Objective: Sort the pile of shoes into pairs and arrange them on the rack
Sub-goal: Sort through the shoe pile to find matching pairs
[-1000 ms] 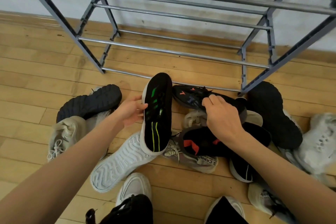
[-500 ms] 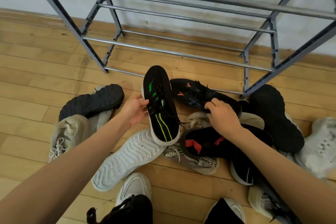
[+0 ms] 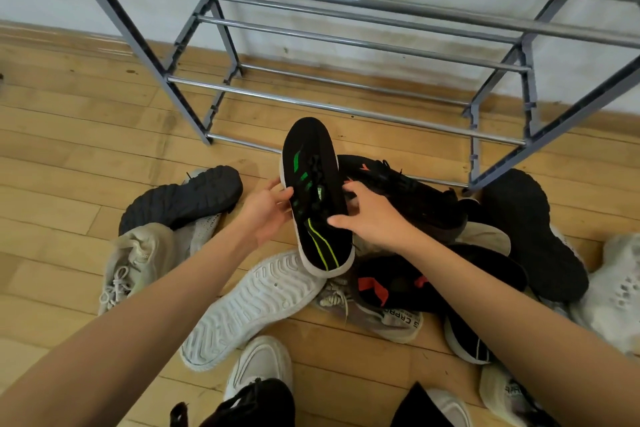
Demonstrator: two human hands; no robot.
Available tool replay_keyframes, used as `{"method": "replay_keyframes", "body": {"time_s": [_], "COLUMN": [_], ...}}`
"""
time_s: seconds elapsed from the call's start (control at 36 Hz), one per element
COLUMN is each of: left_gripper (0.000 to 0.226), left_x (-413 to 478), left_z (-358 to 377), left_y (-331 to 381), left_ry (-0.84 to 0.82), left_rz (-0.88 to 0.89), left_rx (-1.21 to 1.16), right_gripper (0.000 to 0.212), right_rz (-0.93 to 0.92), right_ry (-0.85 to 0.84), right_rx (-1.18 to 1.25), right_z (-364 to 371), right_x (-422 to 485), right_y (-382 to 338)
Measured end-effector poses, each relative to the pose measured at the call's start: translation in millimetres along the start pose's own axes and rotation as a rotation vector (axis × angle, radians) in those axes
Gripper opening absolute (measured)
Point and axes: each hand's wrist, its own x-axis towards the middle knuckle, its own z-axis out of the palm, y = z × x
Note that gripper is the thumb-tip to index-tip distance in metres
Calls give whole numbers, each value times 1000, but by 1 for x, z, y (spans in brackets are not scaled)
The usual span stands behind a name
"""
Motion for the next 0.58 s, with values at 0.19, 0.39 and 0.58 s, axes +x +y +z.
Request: {"method": "replay_keyframes", "body": {"time_s": [0.19,0.39,0.58], "left_gripper": [48,37,92], "left_x": [5,-8,-7], "left_z": [-8,-34,-90], "left_y": [5,8,35], "left_ry": [-48,216,571], "left_rz": [41,422,226], "left_rx": [644,1310,1724], "right_gripper": [93,87,85], "right_rz": [-47,-59,-67], "right_ry": [-58,-110,-80], "right_rx": [-252,-401,-427], "right_z": [28,35,37], "right_x": [20,35,37], "right_y": [-1,2,3]}}
